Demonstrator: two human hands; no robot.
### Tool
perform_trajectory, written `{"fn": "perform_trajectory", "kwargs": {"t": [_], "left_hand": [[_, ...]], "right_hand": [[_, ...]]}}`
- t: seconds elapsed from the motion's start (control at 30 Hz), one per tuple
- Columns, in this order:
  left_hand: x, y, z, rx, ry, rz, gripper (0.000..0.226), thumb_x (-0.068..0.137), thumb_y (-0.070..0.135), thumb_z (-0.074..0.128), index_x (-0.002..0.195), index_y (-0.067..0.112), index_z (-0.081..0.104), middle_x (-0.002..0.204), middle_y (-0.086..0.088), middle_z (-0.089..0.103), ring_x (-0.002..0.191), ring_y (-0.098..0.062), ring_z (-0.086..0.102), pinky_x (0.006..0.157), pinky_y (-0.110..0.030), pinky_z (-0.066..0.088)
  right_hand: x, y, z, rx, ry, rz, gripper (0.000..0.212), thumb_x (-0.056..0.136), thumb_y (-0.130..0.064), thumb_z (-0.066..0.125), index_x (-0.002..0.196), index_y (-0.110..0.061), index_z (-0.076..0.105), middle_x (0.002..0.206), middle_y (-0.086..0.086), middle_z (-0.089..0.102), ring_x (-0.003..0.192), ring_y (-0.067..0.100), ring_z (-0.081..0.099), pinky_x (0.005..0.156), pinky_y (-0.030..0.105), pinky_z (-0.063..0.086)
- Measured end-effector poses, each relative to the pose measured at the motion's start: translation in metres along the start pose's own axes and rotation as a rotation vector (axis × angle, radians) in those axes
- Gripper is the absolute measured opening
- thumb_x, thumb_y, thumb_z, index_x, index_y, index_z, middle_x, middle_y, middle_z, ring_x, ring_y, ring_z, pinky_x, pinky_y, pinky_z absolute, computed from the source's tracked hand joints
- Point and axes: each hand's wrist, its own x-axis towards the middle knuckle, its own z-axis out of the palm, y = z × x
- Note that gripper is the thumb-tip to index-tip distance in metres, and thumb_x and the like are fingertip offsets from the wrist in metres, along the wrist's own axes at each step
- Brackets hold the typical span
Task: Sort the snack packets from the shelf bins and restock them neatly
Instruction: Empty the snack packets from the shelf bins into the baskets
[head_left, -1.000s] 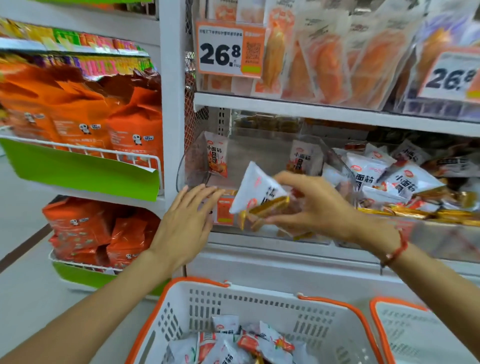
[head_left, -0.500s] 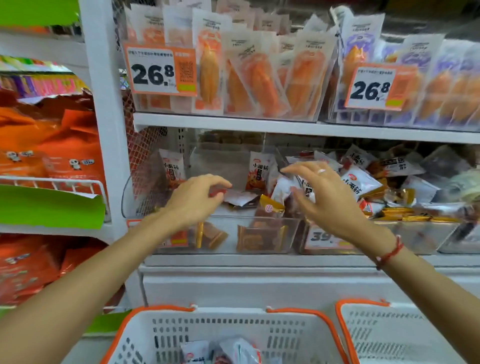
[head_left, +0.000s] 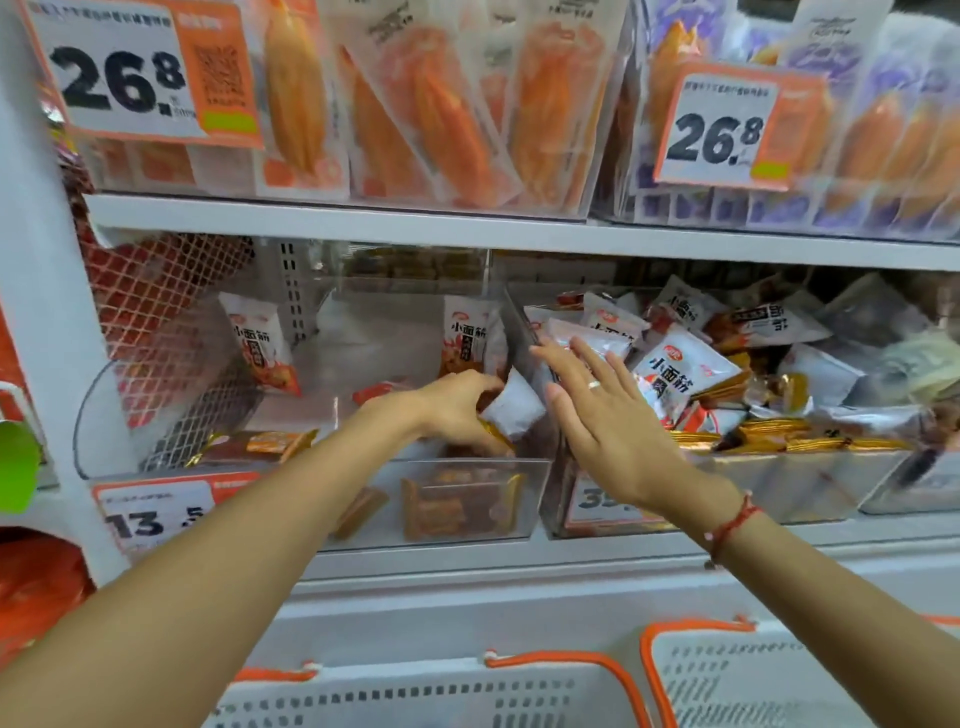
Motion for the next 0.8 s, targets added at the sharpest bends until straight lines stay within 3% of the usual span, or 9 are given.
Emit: {"fn": "perform_trajectory", "kwargs": {"t": [0.07, 0.13, 0.27, 0.4, 0.47, 0.57, 0.63, 0.7, 0.8], "left_hand": [[-0.01, -0.004, -0.005, 0.152, 0.093, 0.016, 0.03, 0.07, 0.032, 0.083, 0.093, 0.026, 0.066, 0.094, 0.004, 0.067, 0.091, -0.02, 0.063, 0.081, -0.042, 0.052], [-0.027, -0.004, -0.011, 0.122, 0.27, 0.052, 0.021, 0.072, 0.026, 0.08, 0.079, 0.03, 0.061, 0.087, 0.006, 0.063, 0.087, -0.022, 0.062, 0.075, -0.041, 0.051], [-0.08, 0.01, -0.03, -0.028, 0.752, 0.059, 0.042, 0.074, -0.001, 0.068, 0.112, 0.017, 0.069, 0.108, 0.005, 0.069, 0.098, -0.01, 0.06, 0.079, -0.031, 0.049], [-0.142, 0.038, -0.047, -0.19, 0.943, 0.139, 0.049, 0.071, -0.008, 0.072, 0.109, 0.024, 0.07, 0.095, 0.019, 0.07, 0.084, 0.012, 0.06, 0.069, -0.01, 0.046], [-0.177, 0.048, -0.048, -0.256, 0.907, 0.176, 0.05, 0.068, -0.005, 0.078, 0.106, 0.027, 0.07, 0.093, 0.022, 0.07, 0.084, 0.013, 0.06, 0.074, -0.013, 0.049], [-0.226, 0.055, -0.037, -0.323, 0.666, 0.176, 0.046, 0.059, 0.012, 0.077, 0.098, 0.036, 0.07, 0.092, 0.021, 0.073, 0.085, 0.005, 0.065, 0.073, -0.018, 0.053], [-0.245, 0.046, -0.021, -0.294, 0.476, 0.134, 0.038, 0.057, 0.021, 0.07, 0.093, 0.033, 0.073, 0.088, 0.022, 0.072, 0.078, 0.008, 0.063, 0.066, -0.018, 0.052], [-0.253, 0.03, -0.002, -0.152, 0.334, 0.057, 0.03, 0.064, 0.022, 0.069, 0.089, 0.038, 0.071, 0.087, 0.023, 0.07, 0.074, 0.0, 0.066, 0.065, -0.028, 0.054], [-0.252, 0.0, 0.017, 0.223, 0.215, -0.054, 0.037, 0.073, 0.043, 0.077, 0.105, 0.052, 0.059, 0.115, 0.027, 0.062, 0.109, 0.0, 0.058, 0.087, -0.028, 0.049]], "right_hand": [[-0.001, -0.001, 0.0, -0.005, 0.003, -0.004, 0.064, 0.093, -0.049, -0.002, 0.151, -0.029, 0.018, 0.159, -0.007, 0.019, 0.149, 0.016, 0.004, 0.12, 0.034, -0.006], [-0.001, 0.0, 0.0, -0.02, -0.001, -0.012, 0.065, 0.093, -0.05, -0.004, 0.151, -0.03, 0.017, 0.159, -0.008, 0.019, 0.149, 0.016, 0.004, 0.12, 0.035, -0.005], [-0.001, 0.001, 0.001, -0.028, -0.001, -0.01, 0.065, 0.093, -0.05, -0.004, 0.151, -0.03, 0.018, 0.159, -0.007, 0.02, 0.149, 0.018, 0.006, 0.121, 0.038, -0.002], [-0.003, -0.003, -0.003, -0.03, -0.014, 0.007, 0.067, 0.092, -0.051, -0.005, 0.151, -0.029, 0.02, 0.159, -0.005, 0.022, 0.149, 0.018, 0.008, 0.121, 0.041, 0.002], [-0.004, -0.007, -0.006, -0.031, -0.013, 0.015, 0.066, 0.093, -0.05, -0.002, 0.151, -0.028, 0.022, 0.158, -0.004, 0.025, 0.149, 0.019, 0.01, 0.121, 0.042, 0.005], [-0.002, -0.012, -0.017, -0.044, -0.041, 0.048, 0.063, 0.095, -0.049, 0.009, 0.15, -0.024, 0.027, 0.157, -0.001, 0.027, 0.148, 0.022, 0.013, 0.12, 0.044, 0.009], [0.001, -0.019, -0.023, -0.142, -0.003, 0.004, 0.053, 0.1, -0.042, 0.032, 0.148, -0.02, 0.032, 0.156, 0.002, 0.03, 0.146, 0.026, 0.017, 0.12, 0.046, 0.01], [0.004, -0.035, -0.03, -0.168, 0.062, -0.106, 0.047, 0.097, -0.031, 0.05, 0.141, -0.016, 0.044, 0.15, 0.006, 0.039, 0.141, 0.028, 0.027, 0.116, 0.043, 0.018], [0.007, -0.066, -0.04, 0.006, -0.077, -0.197, 0.03, 0.1, -0.028, 0.046, 0.123, -0.015, 0.062, 0.128, 0.004, 0.059, 0.123, 0.023, 0.048, 0.101, 0.035, 0.036]]}}
